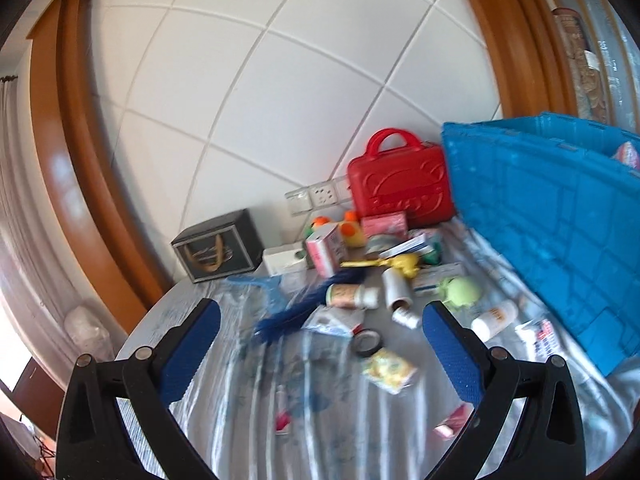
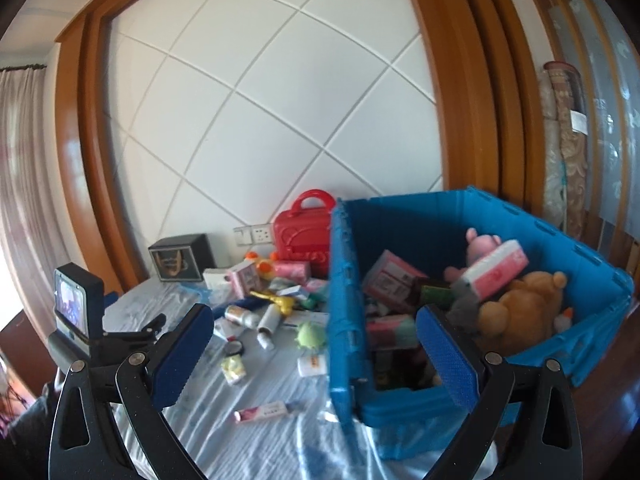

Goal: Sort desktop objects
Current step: 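Move both open tools back over the cluttered table, then grasp the white medicine box with the left tool while the right grasps the white pill bottle, then carry the medicine box and pill bottle over the blue bin and release both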

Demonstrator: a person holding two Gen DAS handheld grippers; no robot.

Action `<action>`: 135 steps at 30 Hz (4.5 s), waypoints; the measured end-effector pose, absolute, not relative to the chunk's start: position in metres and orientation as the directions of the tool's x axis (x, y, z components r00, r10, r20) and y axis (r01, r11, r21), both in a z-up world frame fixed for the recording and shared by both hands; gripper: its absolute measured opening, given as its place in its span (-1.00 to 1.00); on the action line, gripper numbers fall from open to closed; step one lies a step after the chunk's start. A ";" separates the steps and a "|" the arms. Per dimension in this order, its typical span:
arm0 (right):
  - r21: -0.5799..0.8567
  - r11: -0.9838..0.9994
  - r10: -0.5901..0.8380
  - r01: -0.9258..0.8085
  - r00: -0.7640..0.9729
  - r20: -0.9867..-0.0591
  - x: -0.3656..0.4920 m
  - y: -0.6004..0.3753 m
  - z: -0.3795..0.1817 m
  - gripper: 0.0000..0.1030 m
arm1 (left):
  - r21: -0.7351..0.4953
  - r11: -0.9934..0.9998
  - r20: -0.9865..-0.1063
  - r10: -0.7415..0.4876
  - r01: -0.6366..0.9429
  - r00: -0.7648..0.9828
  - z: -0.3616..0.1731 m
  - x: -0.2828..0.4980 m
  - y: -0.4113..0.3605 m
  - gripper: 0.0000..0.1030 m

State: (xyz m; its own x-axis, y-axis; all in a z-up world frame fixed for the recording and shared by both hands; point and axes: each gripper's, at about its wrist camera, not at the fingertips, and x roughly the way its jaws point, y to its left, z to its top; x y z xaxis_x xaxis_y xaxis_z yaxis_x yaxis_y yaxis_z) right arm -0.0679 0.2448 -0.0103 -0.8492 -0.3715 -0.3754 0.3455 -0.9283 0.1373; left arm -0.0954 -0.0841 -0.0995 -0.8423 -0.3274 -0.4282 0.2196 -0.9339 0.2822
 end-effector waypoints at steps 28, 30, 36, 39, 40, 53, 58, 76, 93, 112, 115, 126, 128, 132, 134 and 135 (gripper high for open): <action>0.085 -0.952 -0.256 0.294 -0.610 -0.750 -0.263 0.078 -0.182 0.99 | 0.245 -0.969 -0.647 -0.191 0.036 -0.738 -0.222 -0.255 -0.201 0.99; 0.080 -0.944 -0.268 0.319 -0.604 -0.751 -0.282 0.073 -0.182 0.99 | 0.225 -0.974 -0.659 -0.176 0.032 -0.731 -0.231 -0.274 -0.195 0.99; 0.038 -0.893 -0.325 0.448 -0.585 -0.743 -0.348 0.034 -0.189 0.99 | 0.212 -0.977 -0.703 -0.168 0.021 -0.691 -0.255 -0.315 -0.191 0.99; 0.044 -0.838 -0.379 0.544 -0.522 -0.764 -0.393 -0.003 -0.206 0.91 | 0.215 -0.976 -0.717 -0.180 0.032 -0.673 -0.266 -0.328 -0.201 0.99; 0.048 -0.817 -0.391 0.575 -0.492 -0.778 -0.406 -0.016 -0.214 0.89 | 0.205 -0.978 -0.729 -0.180 0.041 -0.661 -0.271 -0.333 -0.206 0.99; -0.040 -0.494 -0.332 0.868 -0.232 -0.914 -0.492 -0.147 -0.310 0.59 | 0.100 -0.993 -0.782 -0.120 0.067 -0.612 -0.294 -0.347 -0.226 0.99; 0.075 -0.460 -0.344 0.885 -0.100 -0.933 -0.512 -0.155 -0.326 0.45 | 0.064 -0.997 -0.802 -0.071 0.032 -0.593 -0.310 -0.362 -0.205 0.99; 0.112 -0.413 -0.331 0.904 -0.035 -0.943 -0.522 -0.174 -0.338 0.28 | -0.078 -0.996 -0.859 0.085 -0.034 -0.506 -0.337 -0.358 -0.228 -0.25; 0.051 -0.663 -0.327 0.747 -0.227 -0.917 -0.505 -0.133 -0.311 0.01 | -0.066 -0.994 -0.842 0.103 -0.089 -0.530 -0.320 -0.331 -0.237 -0.51; 0.101 -0.918 -0.377 0.384 -0.761 -0.527 -0.292 0.077 -0.014 0.00 | 0.105 -0.879 -0.547 0.340 -0.465 -0.765 -0.105 -0.285 -0.103 -0.51; 0.050 -0.957 -0.277 0.287 -0.847 -0.453 -0.247 0.129 0.031 0.00 | 0.135 -0.808 -0.483 0.452 -0.574 -0.750 -0.053 -0.278 -0.037 -0.51; 0.090 -0.995 0.004 -0.048 -0.899 -0.437 -0.213 0.318 0.063 0.43 | 0.170 -0.707 -0.412 0.582 -0.686 -0.701 0.027 -0.277 0.166 -0.13; 0.087 -0.993 0.033 -0.075 -0.911 -0.410 -0.205 0.336 0.065 0.80 | 0.211 -0.760 -0.380 0.515 -0.615 -0.768 0.032 -0.271 0.182 0.45; 0.078 -0.994 0.038 -0.072 -0.929 -0.369 -0.190 0.350 0.071 0.80 | 0.236 -0.822 -0.292 0.449 -0.518 -0.845 0.042 -0.254 0.186 0.86; 0.067 -0.995 0.052 -0.080 -0.937 -0.345 -0.182 0.350 0.070 0.80 | 0.223 -0.849 -0.270 0.419 -0.480 -0.867 0.045 -0.246 0.180 0.87; 0.047 -0.994 0.077 -0.098 -0.940 -0.334 -0.181 0.347 0.068 0.84 | 0.214 -0.867 -0.262 0.392 -0.449 -0.882 0.045 -0.242 0.174 0.88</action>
